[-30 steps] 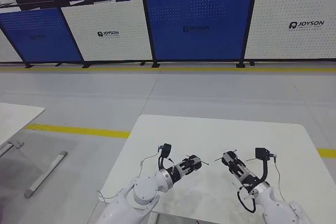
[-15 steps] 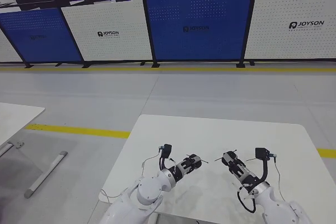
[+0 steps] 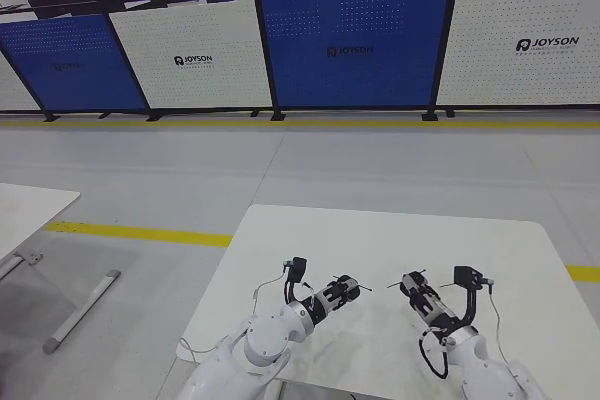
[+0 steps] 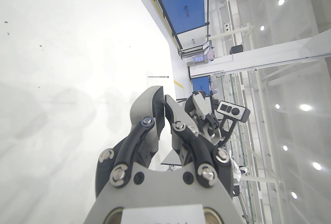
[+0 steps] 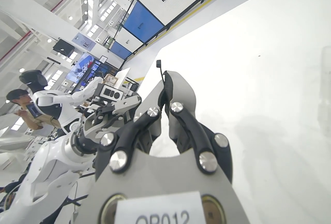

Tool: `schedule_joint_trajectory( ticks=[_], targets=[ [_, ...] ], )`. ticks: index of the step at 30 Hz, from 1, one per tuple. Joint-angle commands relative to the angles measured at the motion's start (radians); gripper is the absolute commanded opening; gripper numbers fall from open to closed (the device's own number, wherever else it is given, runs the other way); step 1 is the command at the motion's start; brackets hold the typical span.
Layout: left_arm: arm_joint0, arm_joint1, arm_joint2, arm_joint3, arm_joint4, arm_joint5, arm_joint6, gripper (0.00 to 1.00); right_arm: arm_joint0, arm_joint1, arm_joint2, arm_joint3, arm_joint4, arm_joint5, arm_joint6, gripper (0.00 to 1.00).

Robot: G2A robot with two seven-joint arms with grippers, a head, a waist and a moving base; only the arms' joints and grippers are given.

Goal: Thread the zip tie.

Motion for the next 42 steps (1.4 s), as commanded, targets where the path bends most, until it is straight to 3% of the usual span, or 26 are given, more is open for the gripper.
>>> schedule_joint_trajectory(
  ticks=[1,11,23,42],
  targets=[
    [0.000,0.000,0.000,0.000,0.000,0.000,0.000,0.00,0.005,-0.004,-0.012,0.019,0.000,-0.010,-0.001,0.00],
    [0.000,0.000,0.000,0.000,0.000,0.000,0.000,0.00,0.011,-0.009,-0.020,0.028,0.042,-0.032,0.031,0.00],
    [0.000,0.000,0.000,0.000,0.000,0.000,0.000,0.00,0.038,-0.032,-0.062,0.043,0.023,0.003,-0.002,0.00],
    [0.000,0.000,0.000,0.000,0.000,0.000,0.000,0.00,0.036,-0.038,-0.048,0.053,0.033,-0.017,0.014,0.00]
  ],
)
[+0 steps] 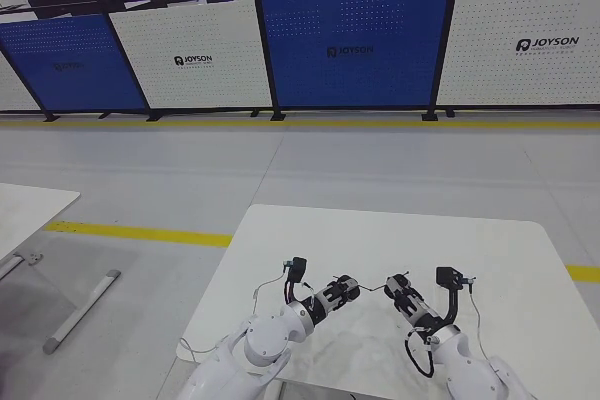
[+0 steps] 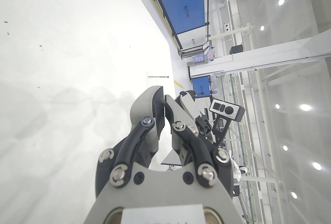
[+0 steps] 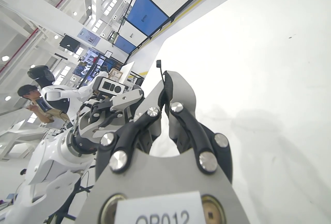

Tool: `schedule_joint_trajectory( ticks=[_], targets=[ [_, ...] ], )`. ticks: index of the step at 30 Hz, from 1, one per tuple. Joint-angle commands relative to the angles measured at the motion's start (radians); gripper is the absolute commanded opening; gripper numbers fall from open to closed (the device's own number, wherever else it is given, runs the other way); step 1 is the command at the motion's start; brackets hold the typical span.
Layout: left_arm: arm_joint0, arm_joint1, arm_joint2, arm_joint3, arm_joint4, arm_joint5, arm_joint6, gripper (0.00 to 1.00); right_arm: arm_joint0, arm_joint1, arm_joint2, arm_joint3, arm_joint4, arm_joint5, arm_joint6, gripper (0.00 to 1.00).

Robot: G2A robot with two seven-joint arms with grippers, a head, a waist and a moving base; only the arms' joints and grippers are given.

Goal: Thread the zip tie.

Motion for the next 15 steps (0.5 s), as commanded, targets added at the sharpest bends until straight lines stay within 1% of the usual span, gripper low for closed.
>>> schedule_joint_trajectory(
  ticks=[1,8,15],
  targets=[
    [0.000,0.000,0.000,0.000,0.000,0.000,0.000,0.00,-0.001,-0.001,0.004,0.001,0.003,-0.005,0.002,0.00],
    [0.000,0.000,0.000,0.000,0.000,0.000,0.000,0.00,-0.001,-0.006,0.010,-0.001,-0.003,-0.002,0.008,0.00],
    [0.000,0.000,0.000,0.000,0.000,0.000,0.000,0.00,0.006,-0.012,0.003,0.005,-0.013,0.018,0.027,0.00]
  ],
)
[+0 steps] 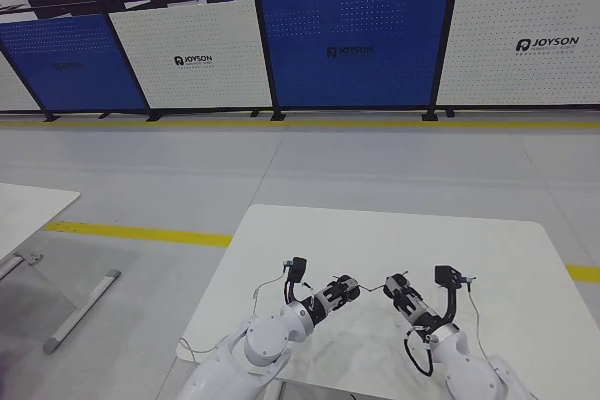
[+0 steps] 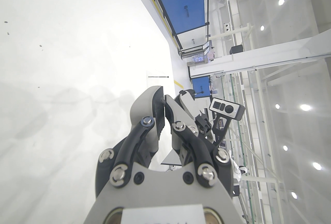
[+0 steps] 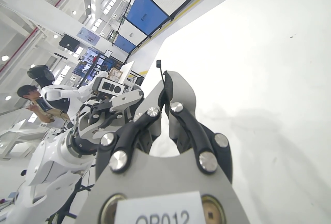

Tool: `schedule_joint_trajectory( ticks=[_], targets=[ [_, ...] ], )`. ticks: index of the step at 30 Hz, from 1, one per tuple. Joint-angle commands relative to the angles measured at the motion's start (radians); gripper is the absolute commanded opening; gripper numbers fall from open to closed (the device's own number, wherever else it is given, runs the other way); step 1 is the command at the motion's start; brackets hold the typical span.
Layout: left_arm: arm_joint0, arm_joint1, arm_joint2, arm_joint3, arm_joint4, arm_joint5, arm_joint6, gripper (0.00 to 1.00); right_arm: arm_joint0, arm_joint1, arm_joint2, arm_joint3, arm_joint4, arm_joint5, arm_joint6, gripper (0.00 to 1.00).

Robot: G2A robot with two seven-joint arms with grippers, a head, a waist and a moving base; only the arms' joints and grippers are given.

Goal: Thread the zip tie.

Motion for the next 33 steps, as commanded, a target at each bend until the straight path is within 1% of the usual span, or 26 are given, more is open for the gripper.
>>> schedule_joint_trajectory(
  ticks=[1,7,10,13,27,33],
  targets=[
    [0.000,0.000,0.000,0.000,0.000,0.000,0.000,0.00,0.000,-0.002,0.000,0.000,0.000,0.001,0.002,0.00],
    [0.000,0.000,0.000,0.000,0.000,0.000,0.000,0.00,0.001,-0.006,0.000,0.004,0.000,-0.004,0.011,0.00],
    [0.000,0.000,0.000,0.000,0.000,0.000,0.000,0.00,0.000,-0.008,0.001,0.007,0.009,-0.022,0.013,0.00],
    [0.000,0.000,0.000,0.000,0.000,0.000,0.000,0.00,-0.004,-0.010,0.005,0.012,0.003,-0.046,-0.012,0.00],
    [0.000,0.000,0.000,0.000,0.000,0.000,0.000,0.00,-0.010,-0.012,0.009,0.013,0.010,-0.047,-0.019,0.00],
    [0.000,0.000,0.000,0.000,0.000,0.000,0.000,0.00,-0.033,-0.012,0.034,0.005,0.025,-0.070,-0.031,0.00]
  ],
)
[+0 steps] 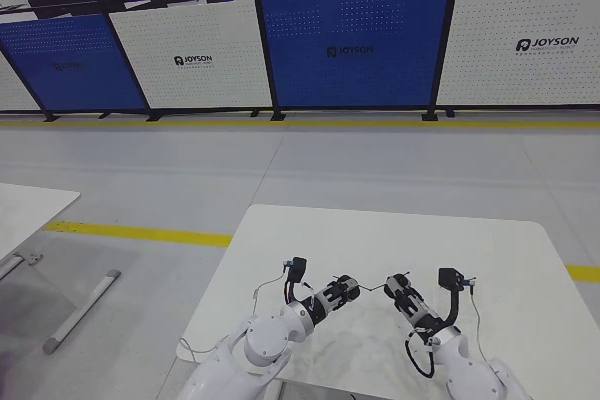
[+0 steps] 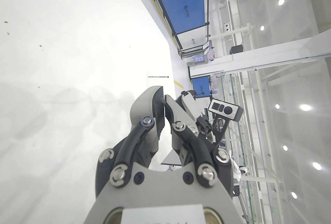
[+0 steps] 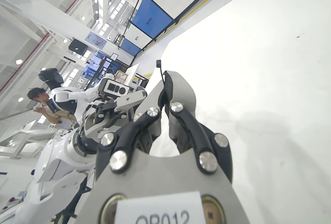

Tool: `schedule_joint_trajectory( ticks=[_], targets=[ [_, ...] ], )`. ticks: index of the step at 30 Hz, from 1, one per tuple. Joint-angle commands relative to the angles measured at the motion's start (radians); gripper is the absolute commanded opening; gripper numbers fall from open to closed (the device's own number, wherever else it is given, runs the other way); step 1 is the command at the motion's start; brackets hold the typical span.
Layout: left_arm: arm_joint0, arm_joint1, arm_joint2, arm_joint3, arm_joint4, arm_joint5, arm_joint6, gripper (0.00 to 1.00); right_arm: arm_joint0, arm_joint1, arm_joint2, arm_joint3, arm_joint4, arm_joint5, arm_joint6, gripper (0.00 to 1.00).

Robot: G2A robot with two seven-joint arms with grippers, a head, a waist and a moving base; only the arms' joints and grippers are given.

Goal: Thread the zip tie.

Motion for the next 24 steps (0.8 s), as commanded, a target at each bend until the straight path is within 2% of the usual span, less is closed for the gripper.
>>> schedule_joint_trajectory(
  ticks=[1,9,15,18,21,24],
  targets=[
    [0.000,0.000,0.000,0.000,0.000,0.000,0.000,0.00,-0.007,0.000,0.009,-0.003,0.006,-0.006,-0.001,0.00],
    [0.000,0.000,0.000,0.000,0.000,0.000,0.000,0.00,-0.015,-0.003,0.017,-0.012,-0.014,0.000,-0.005,0.00],
    [0.000,0.000,0.000,0.000,0.000,0.000,0.000,0.00,-0.063,-0.002,0.022,-0.020,-0.063,-0.057,-0.082,0.00],
    [0.000,-0.001,0.007,-0.003,0.016,-0.021,0.019,0.00,-0.086,-0.002,0.036,-0.024,-0.077,-0.071,-0.119,0.00],
    [-0.008,0.000,0.019,-0.001,0.121,-0.028,0.069,0.00,-0.103,-0.002,0.045,-0.024,-0.086,-0.078,-0.146,0.00],
    [-0.011,0.001,0.041,-0.002,0.196,-0.027,0.064,0.00,-0.116,-0.002,0.056,-0.023,-0.079,-0.088,-0.150,0.00]
  ],
)
